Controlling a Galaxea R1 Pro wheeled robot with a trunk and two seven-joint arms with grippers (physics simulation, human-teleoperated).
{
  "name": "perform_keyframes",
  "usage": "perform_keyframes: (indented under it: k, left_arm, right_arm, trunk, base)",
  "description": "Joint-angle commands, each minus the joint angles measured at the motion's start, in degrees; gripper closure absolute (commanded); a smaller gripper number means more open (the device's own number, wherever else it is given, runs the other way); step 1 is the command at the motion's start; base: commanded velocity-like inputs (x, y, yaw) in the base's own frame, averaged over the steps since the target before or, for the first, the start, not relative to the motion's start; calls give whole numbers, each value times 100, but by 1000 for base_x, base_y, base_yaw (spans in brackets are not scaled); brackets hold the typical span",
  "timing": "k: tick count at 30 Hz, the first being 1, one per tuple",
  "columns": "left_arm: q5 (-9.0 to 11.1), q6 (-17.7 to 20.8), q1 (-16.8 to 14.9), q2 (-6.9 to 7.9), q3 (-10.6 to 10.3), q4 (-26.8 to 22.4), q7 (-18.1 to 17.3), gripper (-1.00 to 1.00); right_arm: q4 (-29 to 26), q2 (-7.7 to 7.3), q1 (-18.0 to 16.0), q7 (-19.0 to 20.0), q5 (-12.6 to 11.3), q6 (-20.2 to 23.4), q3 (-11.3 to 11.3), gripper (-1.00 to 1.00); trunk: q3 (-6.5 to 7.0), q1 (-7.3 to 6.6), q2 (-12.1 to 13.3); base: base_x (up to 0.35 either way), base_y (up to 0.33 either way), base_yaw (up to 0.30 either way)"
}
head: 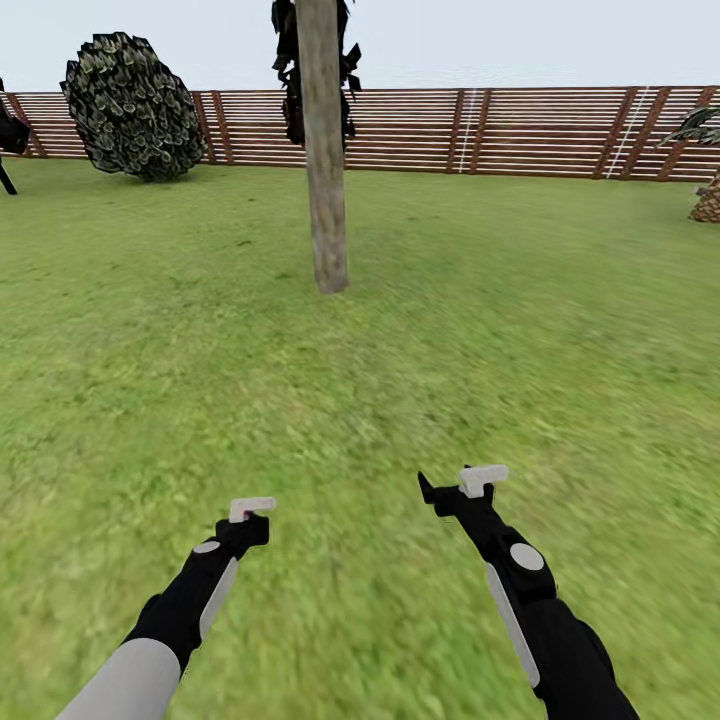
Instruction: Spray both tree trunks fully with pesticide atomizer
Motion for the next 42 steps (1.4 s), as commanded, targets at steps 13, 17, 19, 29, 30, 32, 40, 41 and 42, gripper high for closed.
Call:
perform_keyframes:
  k: [13, 17, 19, 29, 30, 32, 40, 41, 42]
  left_arm:
    - [-1, 3, 2, -7, 0, 3, -5, 100]
    - [-1, 4, -2, -2, 4, 3, -7, 100]
    - [-1, 4, -3, -2, 3, 3, -7, 100]
    - [-1, 2, 0, -6, 8, 10, -4, 100]
    - [-1, 3, 1, -7, 8, 11, -5, 100]
    - [-1, 2, 0, -8, 8, 11, -7, 100]
    - [-8, -1, 1, -8, 8, 12, -6, 100]
    - [-8, -1, 2, -8, 7, 12, -4, 100]
    - [-9, -1, 0, -18, 7, 12, -3, 100]
  right_arm:
    - [-29, -9, 0, 6, -1, 0, -9, -100]
    - [-182, -26, -2, 8, 2, 0, -45, -100]
    - [-203, -28, -1, 12, 22, 2, -37, -100]
    - [2772, -468, 0, 45, -52, -1589, -691, -100]
    - [2882, -467, 0, 44, -52, -1630, -695, -100]
    - [3076, -460, 0, 42, -54, -1680, -696, -100]
    - [3214, -325, 0, 10, -6, -1710, -677, -100]
    - [3215, -322, 0, 4, -1, -1705, -674, -100]
    - [3211, -318, 0, -4, 4, -1702, -667, -100]
  trunk:
    - [0, 0, 0]
    - [0, 0, 0]
    - [0, 0, 0]
    - [0, 0, 0]
    - [0, 0, 0]
    - [0, 0, 0]
    - [0, 0, 0]
    - [0, 0, 0]
    - [0, 0, 0]
  base:
    - [280, 231, 0]
    - [280, 231, 0]
    - [280, 231, 0]
    - [280, 231, 0]
    - [280, 231, 0]
    - [280, 231, 0]
    - [280, 231, 0]
    - [280, 231, 0]
    - [280, 231, 0]
